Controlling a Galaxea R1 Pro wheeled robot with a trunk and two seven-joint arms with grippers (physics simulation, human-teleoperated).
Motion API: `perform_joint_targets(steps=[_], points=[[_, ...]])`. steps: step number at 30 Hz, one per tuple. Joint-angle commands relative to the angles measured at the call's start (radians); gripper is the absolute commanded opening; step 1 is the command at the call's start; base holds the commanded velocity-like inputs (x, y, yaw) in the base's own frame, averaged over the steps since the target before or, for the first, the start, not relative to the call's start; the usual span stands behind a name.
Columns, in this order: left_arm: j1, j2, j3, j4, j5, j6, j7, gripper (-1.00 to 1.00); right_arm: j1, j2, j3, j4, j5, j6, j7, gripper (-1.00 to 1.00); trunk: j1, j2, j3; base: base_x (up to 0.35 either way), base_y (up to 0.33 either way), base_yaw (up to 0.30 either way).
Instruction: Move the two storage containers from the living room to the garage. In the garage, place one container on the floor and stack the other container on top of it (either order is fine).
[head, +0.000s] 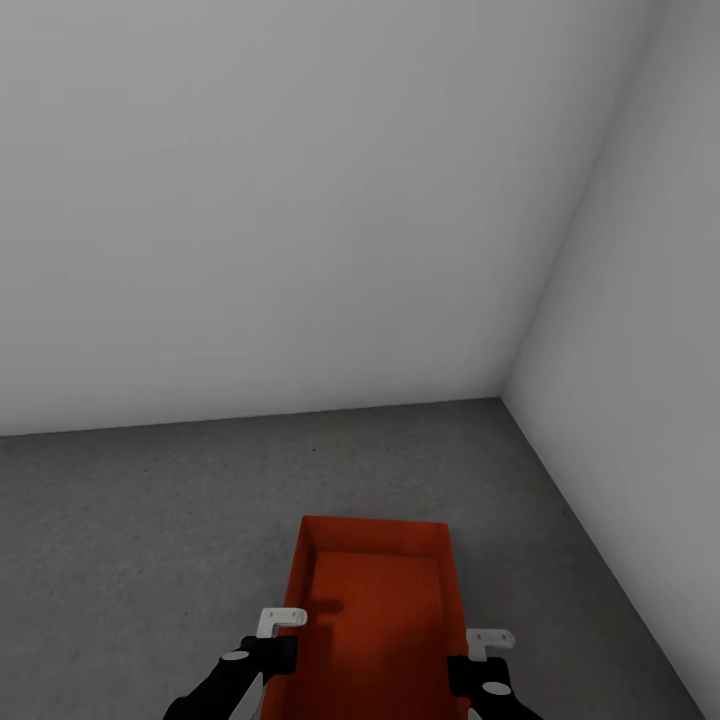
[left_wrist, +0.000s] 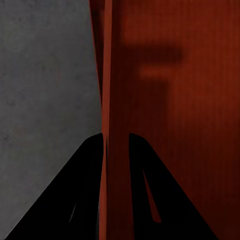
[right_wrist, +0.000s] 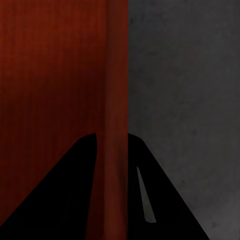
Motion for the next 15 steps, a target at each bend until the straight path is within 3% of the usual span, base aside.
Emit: perform_joint_targets(steps=[1, 8, 15], points=[[-0.001, 0.001, 0.019, -0.003, -0.015, 0.006, 0.015, -1.0, 0.0, -0.018, 0.004, 0.0, -0.002, -0.003, -0.013, -1.0, 0.004, -0.008, -0.004, 0.0, 0.0, 0.0], [-0.001, 0.001, 0.019, -0.003, -0.015, 0.005, 0.015, -1.0, 0.0, -0.018, 0.004, 0.0, -0.002, -0.003, -0.013, -1.0, 0.031, -0.057, -0.026, 0.0, 0.0, 0.0], [-0.001, 0.001, 0.019, -0.003, -0.015, 0.005, 0.015, -1.0, 0.0, -0.018, 0.004, 0.0, -0.002, -0.003, -0.013, -1.0, 0.031, -0.057, -0.026, 0.0, 0.0, 0.0]])
